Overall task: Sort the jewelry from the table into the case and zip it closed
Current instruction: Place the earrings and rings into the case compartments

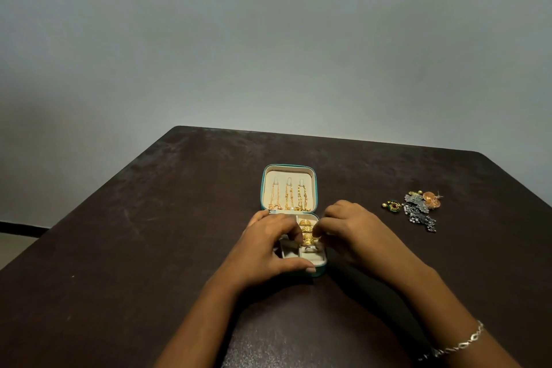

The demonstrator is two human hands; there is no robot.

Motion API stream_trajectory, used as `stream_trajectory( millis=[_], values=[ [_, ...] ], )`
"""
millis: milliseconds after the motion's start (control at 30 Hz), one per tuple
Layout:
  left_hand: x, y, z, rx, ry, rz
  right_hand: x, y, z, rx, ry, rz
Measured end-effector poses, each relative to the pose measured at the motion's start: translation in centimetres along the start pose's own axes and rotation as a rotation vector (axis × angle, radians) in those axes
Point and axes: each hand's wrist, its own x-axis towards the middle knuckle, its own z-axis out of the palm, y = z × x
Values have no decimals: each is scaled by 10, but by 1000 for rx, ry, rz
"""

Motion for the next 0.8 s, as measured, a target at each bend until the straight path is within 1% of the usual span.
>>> stream_trajectory(
  millis=[100,200,433,633,800],
  values=[
    [0,0,-1,-6,-4,-3,-7,11,-6,128,14,62],
    [0,-3,0,-1,2,-14,-7,8,-7,190,-25,42],
    [1,-2,0,-5,1,5,-5,1,-7,217,-97,18],
    [1,-4,0,-15,-5,-26,-7,3,-6,292,-65,72],
    [0,-4,0,-16,-9,-31,-7,3,-4,277,-123,54]
  ],
)
